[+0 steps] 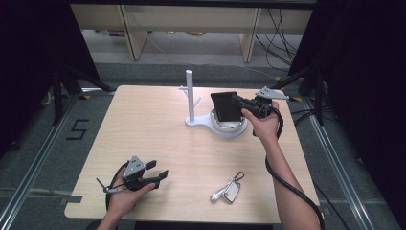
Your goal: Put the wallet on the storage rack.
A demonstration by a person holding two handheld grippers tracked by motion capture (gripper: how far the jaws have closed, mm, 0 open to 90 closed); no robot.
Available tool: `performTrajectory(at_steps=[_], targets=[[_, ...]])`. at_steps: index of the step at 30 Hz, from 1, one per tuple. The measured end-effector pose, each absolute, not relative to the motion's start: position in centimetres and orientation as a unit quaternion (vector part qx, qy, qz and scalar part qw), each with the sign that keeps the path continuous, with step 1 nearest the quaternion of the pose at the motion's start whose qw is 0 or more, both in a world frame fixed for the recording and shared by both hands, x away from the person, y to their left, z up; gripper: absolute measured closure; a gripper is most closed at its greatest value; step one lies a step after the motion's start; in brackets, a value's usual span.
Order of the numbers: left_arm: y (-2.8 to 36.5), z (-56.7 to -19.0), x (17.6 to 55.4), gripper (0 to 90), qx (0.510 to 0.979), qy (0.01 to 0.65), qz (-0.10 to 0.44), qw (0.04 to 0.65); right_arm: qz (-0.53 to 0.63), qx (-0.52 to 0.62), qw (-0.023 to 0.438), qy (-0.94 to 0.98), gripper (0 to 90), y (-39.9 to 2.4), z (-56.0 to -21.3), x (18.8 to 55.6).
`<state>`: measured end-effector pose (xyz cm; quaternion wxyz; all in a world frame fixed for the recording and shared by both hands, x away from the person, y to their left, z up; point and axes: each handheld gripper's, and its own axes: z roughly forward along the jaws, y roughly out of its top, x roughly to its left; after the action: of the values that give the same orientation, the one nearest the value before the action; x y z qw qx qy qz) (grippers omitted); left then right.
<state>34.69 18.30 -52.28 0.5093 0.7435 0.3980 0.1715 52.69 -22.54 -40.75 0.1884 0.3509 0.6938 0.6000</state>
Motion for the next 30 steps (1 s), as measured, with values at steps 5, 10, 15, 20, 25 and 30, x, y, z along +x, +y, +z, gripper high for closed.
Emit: performTrajectory(at_steps=[5,10,15,20,25,30], targets=[[18.3,-52.3,34.7,35.2,0.744,0.398,0.172,0.509,0.606,0.350,0.190,0.689,87.7,-22.6,-41.2,53.1],[18.3,-52.3,34.7,35.2,0.744,0.397,0.172,0.509,0.609,0.344,0.196,0.687,87.0,-22.8,-41.5,53.4],[18.3,-52.2,34.6,35.1,0.745,0.397,0.172,0.507,0.600,0.353,0.202,0.689,79.9,-23.3,-41.8,53.6],[18.3,-52.2,34.6,35.1,0.745,0.397,0.172,0.507,0.566,0.370,0.214,0.705,71.6,-23.3,-42.0,53.4],[18.3,-52.2,34.6,35.1,0.745,0.398,0.171,0.508,0.525,0.372,0.235,0.729,70.0,-23.8,-41.8,53.0],[18.2,-52.2,34.6,35.1,0.746,0.394,0.171,0.509,0.502,0.363,0.264,0.739,72.0,-24.7,-41.3,52.5]])
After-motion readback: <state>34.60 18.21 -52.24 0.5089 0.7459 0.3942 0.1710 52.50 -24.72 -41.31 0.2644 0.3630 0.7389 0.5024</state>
